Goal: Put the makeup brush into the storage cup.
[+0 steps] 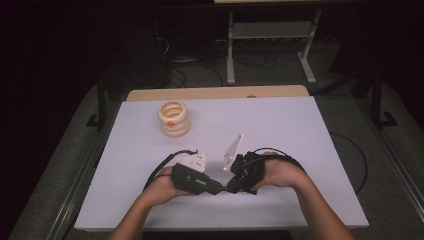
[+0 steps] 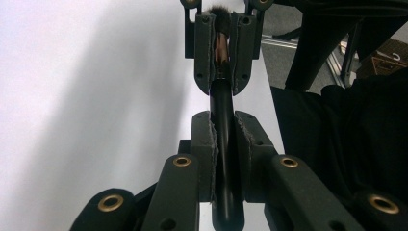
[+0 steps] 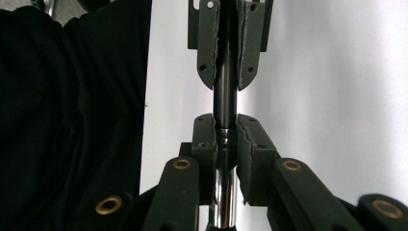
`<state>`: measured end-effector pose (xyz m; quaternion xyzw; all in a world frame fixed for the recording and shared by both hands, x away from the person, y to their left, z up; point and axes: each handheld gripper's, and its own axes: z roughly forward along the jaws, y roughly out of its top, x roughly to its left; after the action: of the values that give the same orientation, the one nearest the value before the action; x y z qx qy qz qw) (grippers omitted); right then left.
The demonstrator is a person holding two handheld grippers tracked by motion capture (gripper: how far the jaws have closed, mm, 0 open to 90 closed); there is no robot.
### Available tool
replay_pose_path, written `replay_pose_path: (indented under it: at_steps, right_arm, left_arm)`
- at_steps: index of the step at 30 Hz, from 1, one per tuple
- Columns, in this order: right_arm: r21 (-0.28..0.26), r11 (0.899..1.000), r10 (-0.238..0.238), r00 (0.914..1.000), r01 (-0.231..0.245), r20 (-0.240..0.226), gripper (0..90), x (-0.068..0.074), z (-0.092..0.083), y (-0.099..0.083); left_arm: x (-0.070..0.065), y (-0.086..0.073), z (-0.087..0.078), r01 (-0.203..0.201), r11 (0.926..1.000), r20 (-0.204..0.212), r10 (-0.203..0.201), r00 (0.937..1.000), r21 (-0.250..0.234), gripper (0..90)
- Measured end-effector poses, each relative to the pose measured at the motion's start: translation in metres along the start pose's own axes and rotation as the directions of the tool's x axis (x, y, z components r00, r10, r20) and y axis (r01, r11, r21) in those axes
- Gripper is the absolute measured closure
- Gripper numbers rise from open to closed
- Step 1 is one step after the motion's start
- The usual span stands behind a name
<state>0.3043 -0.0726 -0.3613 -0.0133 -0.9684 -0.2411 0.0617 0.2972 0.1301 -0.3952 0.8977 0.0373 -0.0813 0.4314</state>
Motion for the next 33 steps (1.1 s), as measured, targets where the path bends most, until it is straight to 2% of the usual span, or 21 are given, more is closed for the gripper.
replay_pose_path:
  at_steps: [3, 4, 5, 6, 7, 9, 10, 12, 13, 16, 19, 24, 33]
  right_arm:
    - [-0.038, 0.999, 0.013, 0.9996, -0.012, 0.023, 61.9, -0.002, -0.003, -0.003]
    - [-0.056, 0.998, 0.017, 0.9995, -0.015, 0.026, 58.3, -0.004, -0.005, -0.005]
    - [-0.095, 0.995, 0.044, 0.9988, -0.041, 0.020, 51.4, -0.005, -0.011, -0.009]
    - [-0.095, 0.995, 0.044, 0.9988, -0.041, 0.020, 51.4, -0.005, -0.011, -0.009]
    - [-0.135, 0.990, 0.043, 0.9990, -0.041, 0.008, 48.6, -0.007, -0.016, -0.013]
    - [-0.150, 0.988, 0.039, 0.9992, -0.038, 0.005, 48.5, -0.008, -0.018, -0.015]
    - [-0.184, 0.983, 0.023, 0.9997, -0.022, 0.007, 48.5, -0.010, -0.020, -0.017]
    - [-0.206, 0.978, 0.034, 0.9994, -0.034, -0.003, 49.0, -0.009, -0.023, -0.020]
    - [-0.226, 0.974, 0.009, 0.9999, -0.005, 0.013, 50.1, -0.009, -0.025, -0.021]
    - [-0.236, 0.972, 0.008, 0.9998, -0.003, 0.018, 51.5, -0.008, -0.026, -0.021]
    - [-0.251, 0.968, 0.000, 0.9997, 0.006, 0.025, 53.9, -0.007, -0.028, -0.021]
    - [-0.237, 0.972, -0.003, 0.9999, 0.007, 0.016, 57.4, -0.006, -0.027, -0.021]
    - [-0.213, 0.977, -0.011, 0.9999, 0.011, 0.004, 62.6, -0.006, -0.022, -0.021]
  left_arm:
    - [0.000, 0.000, -0.003, -0.009, 0.9999, 0.002, 0.009, 1.0000, -0.008, 79.6]
    - [0.001, -0.001, -0.003, -0.024, 0.9997, -0.004, 0.024, 0.9997, -0.010, 79.6]
    - [0.000, -0.001, -0.004, -0.015, 0.9996, -0.007, 0.015, 0.9999, -0.024, 79.6]
    - [0.000, -0.002, -0.005, -0.022, 0.9994, -0.011, 0.021, 0.9997, -0.025, 79.6]
    - [0.000, -0.003, -0.006, -0.020, 0.9991, -0.016, 0.020, 0.9997, -0.037, 79.6]
    - [0.001, -0.005, -0.008, -0.024, 0.9977, -0.025, 0.022, 0.9994, -0.063, 79.6]
    - [0.001, -0.006, -0.009, -0.026, 0.9969, -0.031, 0.024, 0.9992, -0.074, 79.6]
    - [0.001, -0.008, -0.012, -0.026, 0.9937, -0.039, 0.022, 0.9990, -0.109, 79.6]
    - [0.002, -0.008, -0.013, -0.033, 0.9921, -0.044, 0.028, 0.9986, -0.121, 79.6]
    - [0.001, -0.011, -0.016, -0.016, 0.9872, -0.032, 0.011, 0.9994, -0.159, 79.6]
    - [0.001, -0.013, -0.015, -0.011, 0.9866, -0.022, 0.008, 0.9997, -0.163, 79.6]
    - [0.000, -0.014, -0.014, -0.010, 0.9870, -0.016, 0.008, 0.9998, -0.160, 79.6]
    - [0.001, -0.014, -0.018, -0.016, 0.9831, -0.018, 0.013, 0.9998, -0.182, 79.6]
